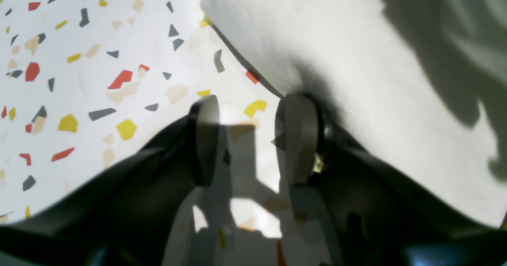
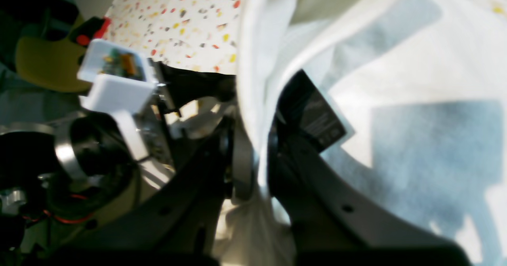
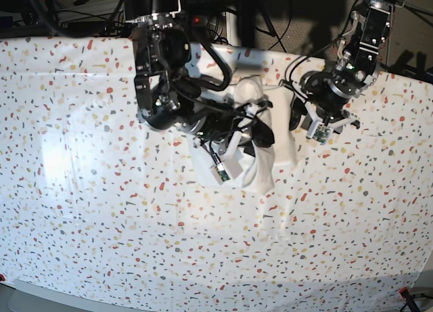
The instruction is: Fold the T-shirt properly
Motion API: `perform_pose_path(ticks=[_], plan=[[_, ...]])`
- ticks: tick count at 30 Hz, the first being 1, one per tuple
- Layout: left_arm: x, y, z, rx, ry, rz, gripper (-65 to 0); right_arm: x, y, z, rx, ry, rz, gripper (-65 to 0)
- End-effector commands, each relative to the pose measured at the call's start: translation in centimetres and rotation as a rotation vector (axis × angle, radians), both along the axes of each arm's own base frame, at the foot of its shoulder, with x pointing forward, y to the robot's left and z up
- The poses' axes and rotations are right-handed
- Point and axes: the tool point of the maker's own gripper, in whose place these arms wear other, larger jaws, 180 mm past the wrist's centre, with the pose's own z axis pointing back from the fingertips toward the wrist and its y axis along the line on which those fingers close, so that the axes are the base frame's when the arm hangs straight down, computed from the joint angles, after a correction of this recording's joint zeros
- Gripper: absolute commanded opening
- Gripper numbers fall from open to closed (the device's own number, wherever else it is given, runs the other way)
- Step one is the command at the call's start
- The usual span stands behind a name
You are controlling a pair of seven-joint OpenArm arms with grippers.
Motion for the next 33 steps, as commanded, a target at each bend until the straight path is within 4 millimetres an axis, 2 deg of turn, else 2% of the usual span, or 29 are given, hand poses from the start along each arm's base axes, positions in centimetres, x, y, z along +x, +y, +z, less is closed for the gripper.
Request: perform_pose_path(ticks=[1,6,7,9,10,11,12,16,19,23,27,30,31,33], plan=[[-0.4,-0.2,-0.2,0.014,0.017,-0.028,-38.4,0.6,1.1,2.3,0.072,-0.06,0.005,-65.0],[-0.4,-0.2,-0.2,0.016,0.018,-0.028,-38.4,0.1,3.1,3.5,0.119,-0.105,0.041,-65.0],[-0.4,-0.2,-0.2,0.016,0.018,-0.028,-38.4,0.0,3.4,3.7,0.125,-0.112,0.048,-60.9],[-0.4,-0.2,-0.2,0.016,0.017,-0.028,-38.4,-0.2,4.0,4.2,0.147,-0.129,0.059,-43.5],[-0.4,-0.2,-0.2,0.017,0.017,-0.028,-38.4,-0.3,4.3,4.6,0.163,-0.14,0.061,-37.2],[-0.4,-0.2,-0.2,0.017,0.017,-0.028,-38.4,-0.3,4.6,5.1,0.185,-0.152,0.062,-33.2],[-0.4,-0.2,-0.2,0.017,0.017,-0.028,-38.4,-0.3,4.9,5.6,0.207,-0.165,0.061,-31.9],[0.1,0.1,0.0,0.026,0.011,-0.027,-38.4,-0.6,5.9,7.5,0.289,-0.177,0.088,-32.0],[1.0,1.5,0.4,0.051,-0.006,-0.008,-38.4,-0.2,6.1,8.7,0.326,-0.188,0.098,-32.0],[2.8,5.1,2.0,0.099,-0.06,0.076,-38.4,1.2,5.3,10.4,0.334,-0.237,0.078,-32.1],[4.7,9.3,5.7,0.129,-0.149,0.171,-38.4,4.0,2.3,11.3,0.277,-0.307,-0.012,-32.1],[5.8,11.7,9.4,0.085,-0.2,0.23,-38.4,5.9,0.0,10.5,0.178,-0.314,-0.071,-39.9],[5.9,12.0,10.5,0.058,-0.205,0.245,-38.4,6.4,-0.7,10.4,0.159,-0.318,-0.09,-44.0],[5.6,11.6,12.2,-0.01,-0.204,0.248,-38.5,7.4,-2.7,9.9,0.107,-0.335,-0.13,-54.1]])
